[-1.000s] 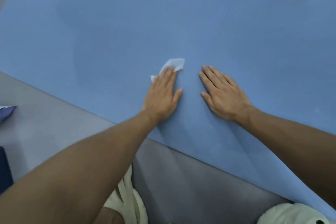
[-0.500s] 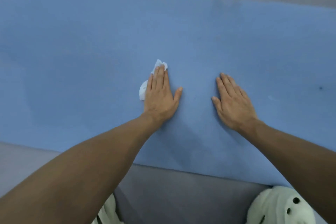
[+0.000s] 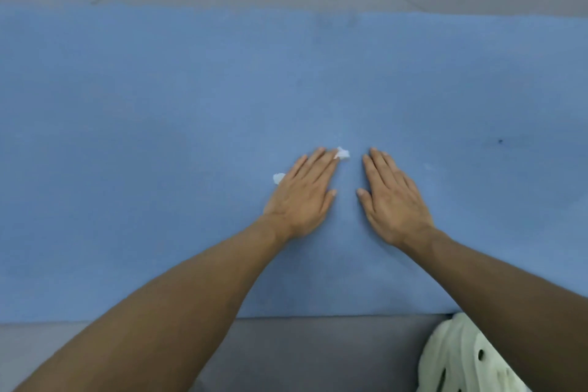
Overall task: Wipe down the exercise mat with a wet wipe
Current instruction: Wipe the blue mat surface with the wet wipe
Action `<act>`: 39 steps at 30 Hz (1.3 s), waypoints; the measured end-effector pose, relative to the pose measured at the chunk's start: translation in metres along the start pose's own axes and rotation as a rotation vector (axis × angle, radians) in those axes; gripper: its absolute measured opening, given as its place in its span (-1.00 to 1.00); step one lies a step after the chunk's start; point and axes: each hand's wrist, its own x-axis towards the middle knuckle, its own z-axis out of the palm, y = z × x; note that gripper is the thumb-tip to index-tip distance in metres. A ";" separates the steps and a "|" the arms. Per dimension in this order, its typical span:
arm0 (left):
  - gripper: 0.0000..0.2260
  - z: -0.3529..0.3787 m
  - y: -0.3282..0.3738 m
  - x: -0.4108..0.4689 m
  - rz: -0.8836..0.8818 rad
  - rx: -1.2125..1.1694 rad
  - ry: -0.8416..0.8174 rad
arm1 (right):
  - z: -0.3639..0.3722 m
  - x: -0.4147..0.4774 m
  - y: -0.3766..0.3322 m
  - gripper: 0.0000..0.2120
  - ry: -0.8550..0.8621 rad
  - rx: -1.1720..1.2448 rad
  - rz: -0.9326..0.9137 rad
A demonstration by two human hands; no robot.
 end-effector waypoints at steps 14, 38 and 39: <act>-0.38 -0.016 -0.027 0.043 -0.221 -0.072 0.125 | 0.005 -0.036 0.027 -0.36 0.010 0.079 0.234; -0.47 0.001 0.012 0.101 0.138 0.068 -0.024 | 0.000 0.010 0.003 -0.38 0.074 0.126 0.308; -0.47 -0.004 0.001 0.101 0.101 0.080 -0.008 | -0.001 0.016 0.001 -0.37 0.079 0.128 0.317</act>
